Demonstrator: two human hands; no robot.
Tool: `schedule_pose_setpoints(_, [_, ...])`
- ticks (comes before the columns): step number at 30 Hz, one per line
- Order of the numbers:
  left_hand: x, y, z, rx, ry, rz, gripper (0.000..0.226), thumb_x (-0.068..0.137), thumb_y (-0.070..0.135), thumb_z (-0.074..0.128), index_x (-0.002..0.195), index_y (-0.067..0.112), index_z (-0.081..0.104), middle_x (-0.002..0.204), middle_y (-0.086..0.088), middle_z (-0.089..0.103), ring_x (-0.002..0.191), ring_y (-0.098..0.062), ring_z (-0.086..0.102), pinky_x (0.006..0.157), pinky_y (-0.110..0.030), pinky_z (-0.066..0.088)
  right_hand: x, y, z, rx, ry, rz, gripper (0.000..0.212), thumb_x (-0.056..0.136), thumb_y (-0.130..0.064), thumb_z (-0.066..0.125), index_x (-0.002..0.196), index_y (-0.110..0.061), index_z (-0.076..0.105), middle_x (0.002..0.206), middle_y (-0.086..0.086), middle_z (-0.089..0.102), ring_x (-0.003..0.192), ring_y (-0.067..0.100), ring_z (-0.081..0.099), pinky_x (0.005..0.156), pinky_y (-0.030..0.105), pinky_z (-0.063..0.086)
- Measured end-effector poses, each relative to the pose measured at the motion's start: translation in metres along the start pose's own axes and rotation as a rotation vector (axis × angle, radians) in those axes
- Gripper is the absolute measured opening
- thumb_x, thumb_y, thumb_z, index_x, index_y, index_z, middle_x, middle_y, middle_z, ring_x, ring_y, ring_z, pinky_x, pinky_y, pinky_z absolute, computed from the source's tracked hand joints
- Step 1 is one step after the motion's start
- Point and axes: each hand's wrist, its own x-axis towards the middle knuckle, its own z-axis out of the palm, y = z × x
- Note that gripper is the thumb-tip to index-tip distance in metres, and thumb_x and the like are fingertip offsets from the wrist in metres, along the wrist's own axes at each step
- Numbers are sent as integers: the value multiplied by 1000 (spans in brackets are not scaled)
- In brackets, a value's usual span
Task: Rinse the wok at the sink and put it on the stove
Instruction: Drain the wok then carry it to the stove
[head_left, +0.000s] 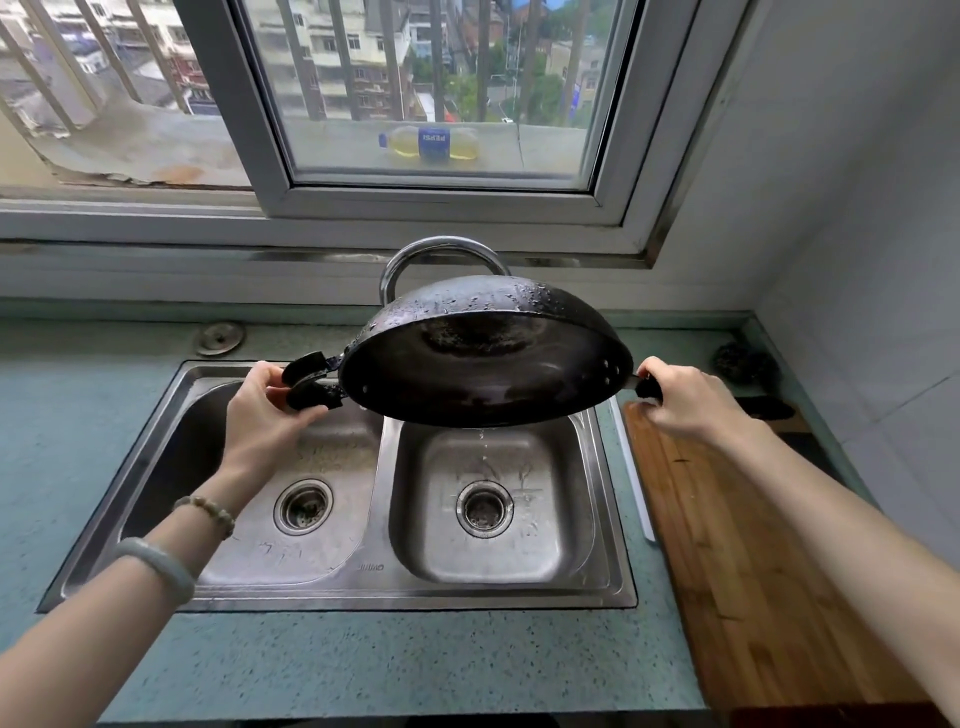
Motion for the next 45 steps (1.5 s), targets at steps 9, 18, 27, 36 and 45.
schedule_pose_setpoints(9, [-3,-8,-5,205,-95,137,47,61,2,84,97,16,57,95,-10,62,92,-29,58,75,-18,37,-15,-6,4,-123,171,-64,35,83,-36,65,98,-7,51,90,12,71,79,38,67,56,33,34])
schedule_pose_setpoints(18, [-1,6,-17,215,-74,196,53,60,7,87,81,45,57,80,22,54,72,-5,52,68,3,34,-25,-3,-2,-100,251,-77,34,81,-35,68,93,-7,53,83,11,71,71,36,67,53,31,35])
schedule_pose_setpoints(27, [-1,7,-17,234,-97,250,37,64,10,86,79,28,58,70,1,61,70,5,57,61,-5,37,-43,2,4,-108,291,-72,32,79,-31,72,91,-7,53,78,11,69,64,36,67,50,33,41])
schedule_pose_setpoints(36, [-2,3,-7,183,-82,201,42,65,8,85,81,33,56,81,-3,66,72,3,57,66,1,38,-33,6,7,-134,288,-68,31,78,-27,72,92,-6,53,79,14,68,65,37,66,49,34,39])
schedule_pose_setpoints(45, [-25,-20,6,271,-196,105,38,60,11,88,82,26,61,74,-5,65,73,-22,64,65,-25,43,-38,3,34,-143,55,-57,38,88,-37,57,108,-6,48,100,11,68,86,36,67,59,35,35])
